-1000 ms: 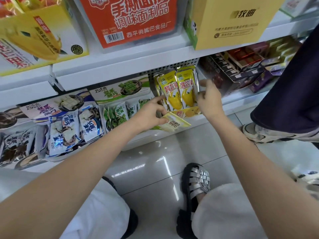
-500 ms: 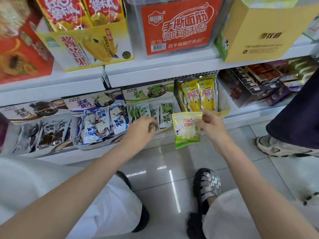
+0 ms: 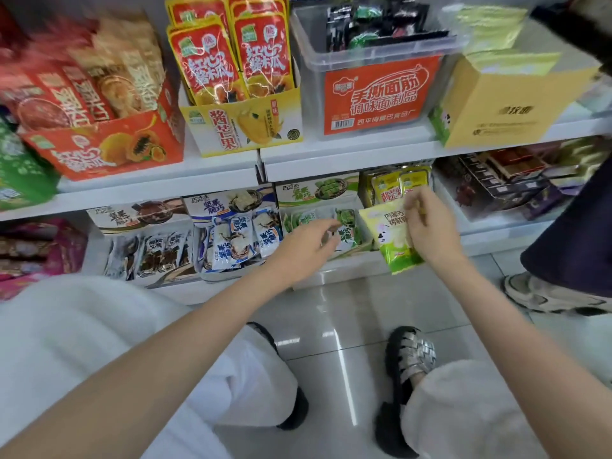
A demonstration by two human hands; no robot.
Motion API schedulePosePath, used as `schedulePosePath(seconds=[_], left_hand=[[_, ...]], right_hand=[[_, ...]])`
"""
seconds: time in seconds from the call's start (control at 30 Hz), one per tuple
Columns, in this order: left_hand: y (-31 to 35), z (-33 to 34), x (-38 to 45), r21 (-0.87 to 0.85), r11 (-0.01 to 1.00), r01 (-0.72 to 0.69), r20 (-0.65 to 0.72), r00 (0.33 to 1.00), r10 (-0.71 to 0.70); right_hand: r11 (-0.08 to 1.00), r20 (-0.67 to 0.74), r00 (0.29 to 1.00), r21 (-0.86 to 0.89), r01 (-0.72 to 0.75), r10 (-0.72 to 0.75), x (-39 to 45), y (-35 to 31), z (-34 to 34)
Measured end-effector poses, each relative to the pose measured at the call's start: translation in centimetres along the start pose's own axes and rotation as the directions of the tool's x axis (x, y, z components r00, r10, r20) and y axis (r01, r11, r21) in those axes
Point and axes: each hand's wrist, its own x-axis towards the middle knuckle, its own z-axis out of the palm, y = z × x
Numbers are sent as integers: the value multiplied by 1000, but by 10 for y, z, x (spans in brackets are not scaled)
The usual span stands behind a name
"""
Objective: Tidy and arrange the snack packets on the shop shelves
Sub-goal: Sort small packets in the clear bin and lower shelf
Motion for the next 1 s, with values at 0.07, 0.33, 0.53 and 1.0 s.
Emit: schedulePosePath(seconds=[0.07, 0.33, 0.53, 1.0], left_hand=[[30, -14, 1, -224, 975, 3, -3, 1000, -4], [129, -59, 29, -361, 912, -193, -104, 981, 167], [175, -89, 82, -6, 935, -354, -200, 917, 346], [212, -89, 251, 600, 680, -423, 392, 896, 211]], right_hand=[[997, -37, 999, 63, 34, -32, -1, -17, -21], [955, 92, 984, 272, 121, -151, 10, -63, -127], [935, -280, 955, 302, 184, -98, 57, -53, -195], [956, -449, 858, 31, 292, -248, 179, -11, -222]])
